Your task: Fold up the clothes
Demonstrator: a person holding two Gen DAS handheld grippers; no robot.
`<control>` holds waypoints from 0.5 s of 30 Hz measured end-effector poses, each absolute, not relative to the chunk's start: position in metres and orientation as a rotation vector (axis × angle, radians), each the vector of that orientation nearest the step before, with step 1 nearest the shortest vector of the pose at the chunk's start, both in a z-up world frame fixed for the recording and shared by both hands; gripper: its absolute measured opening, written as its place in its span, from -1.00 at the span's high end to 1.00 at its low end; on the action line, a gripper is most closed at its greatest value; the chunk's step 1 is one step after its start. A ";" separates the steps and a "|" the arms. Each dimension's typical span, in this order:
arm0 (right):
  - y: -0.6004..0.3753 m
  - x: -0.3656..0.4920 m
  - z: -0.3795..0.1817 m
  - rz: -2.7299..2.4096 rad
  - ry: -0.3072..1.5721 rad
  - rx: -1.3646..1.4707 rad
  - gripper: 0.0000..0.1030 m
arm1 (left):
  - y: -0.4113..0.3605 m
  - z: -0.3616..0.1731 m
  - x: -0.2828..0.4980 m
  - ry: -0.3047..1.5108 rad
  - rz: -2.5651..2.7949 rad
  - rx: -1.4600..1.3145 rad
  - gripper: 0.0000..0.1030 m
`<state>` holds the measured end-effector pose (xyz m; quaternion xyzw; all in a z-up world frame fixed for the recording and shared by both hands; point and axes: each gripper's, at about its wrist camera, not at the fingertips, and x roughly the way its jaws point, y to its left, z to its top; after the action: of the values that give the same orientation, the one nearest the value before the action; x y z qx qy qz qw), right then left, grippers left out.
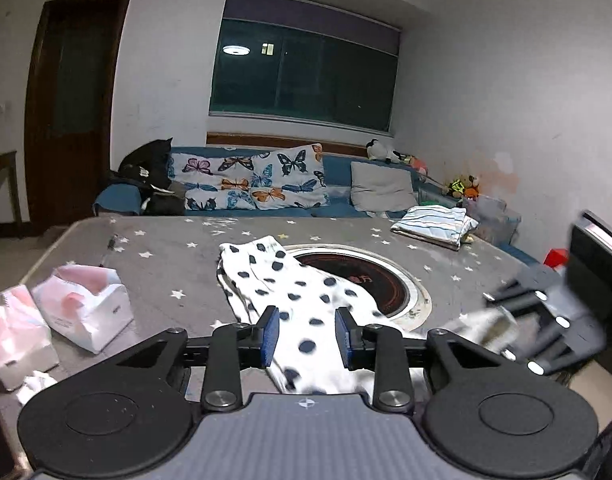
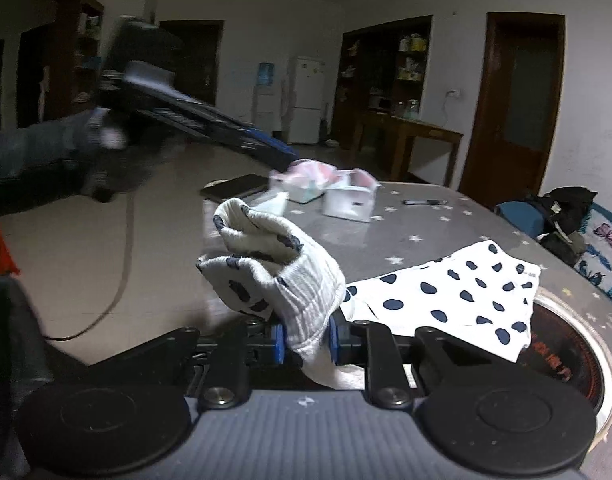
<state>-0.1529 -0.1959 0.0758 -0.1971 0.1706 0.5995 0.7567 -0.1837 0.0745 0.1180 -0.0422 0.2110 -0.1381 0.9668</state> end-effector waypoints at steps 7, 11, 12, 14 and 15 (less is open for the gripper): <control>-0.223 -0.196 0.102 1.359 0.439 -0.379 0.64 | 0.044 0.088 -0.135 0.504 -0.416 -0.146 0.39; -0.232 -0.207 0.119 1.353 0.437 -0.361 0.65 | 0.033 0.059 -0.106 0.583 -0.465 -0.174 0.40; -0.234 -0.206 0.123 1.348 0.436 -0.352 0.65 | 0.034 0.051 -0.100 0.604 -0.472 -0.188 0.41; -0.235 -0.200 0.131 1.333 0.433 -0.326 0.65 | 0.039 0.036 -0.090 0.648 -0.482 -0.227 0.41; -0.235 -0.196 0.135 1.323 0.432 -0.312 0.65 | 0.042 0.028 -0.086 0.669 -0.487 -0.247 0.41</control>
<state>-0.1960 -0.2351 0.1353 -0.1431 0.1982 0.6069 0.7563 -0.0856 0.0425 0.0284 -0.1196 0.3242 -0.2359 0.9083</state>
